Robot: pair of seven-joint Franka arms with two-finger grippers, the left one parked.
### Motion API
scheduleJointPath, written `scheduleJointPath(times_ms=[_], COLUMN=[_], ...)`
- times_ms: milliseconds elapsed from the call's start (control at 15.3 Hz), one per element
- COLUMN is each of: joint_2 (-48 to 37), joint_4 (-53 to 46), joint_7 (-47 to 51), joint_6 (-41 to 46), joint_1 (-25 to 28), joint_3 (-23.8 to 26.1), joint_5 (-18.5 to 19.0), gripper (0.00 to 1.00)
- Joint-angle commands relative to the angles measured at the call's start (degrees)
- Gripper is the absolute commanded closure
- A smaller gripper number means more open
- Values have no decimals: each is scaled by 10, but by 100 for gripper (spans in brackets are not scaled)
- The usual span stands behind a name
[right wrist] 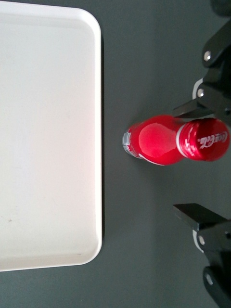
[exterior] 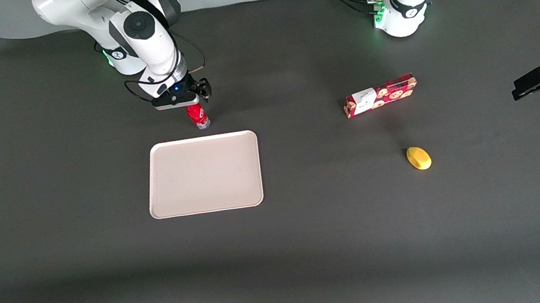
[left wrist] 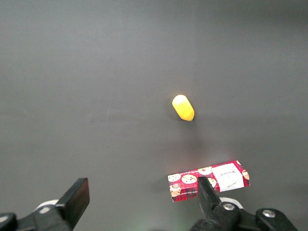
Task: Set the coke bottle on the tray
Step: 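Lift the bottle with the right gripper off the table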
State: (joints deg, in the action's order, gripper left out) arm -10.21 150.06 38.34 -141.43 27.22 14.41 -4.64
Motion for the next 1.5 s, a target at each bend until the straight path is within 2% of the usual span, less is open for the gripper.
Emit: scheduleJointPath(times_ms=[0,196,261,327,392,719,850,1176,1438], joint_2=[-2,-2,-2,-2,-2,-13,-21,-37,-15], joint_4=[4,4,4,4,4,-19,-74,-278,-439], joint_7=[3,3,3,3,3,-2,-12,-138,-191], joint_6=[-9,-6,-6,-5,-5,17,102,384,535], joint_1=[5,5,5,5,5,4,4,4,4], joint_3=[1,1,1,1,1,-3,-14,-114,-158], joint_5=[-7,-7,-7,-7,-7,-7,-7,-7,-6], gripper=[41,63,73,90,100,100,100,100,100])
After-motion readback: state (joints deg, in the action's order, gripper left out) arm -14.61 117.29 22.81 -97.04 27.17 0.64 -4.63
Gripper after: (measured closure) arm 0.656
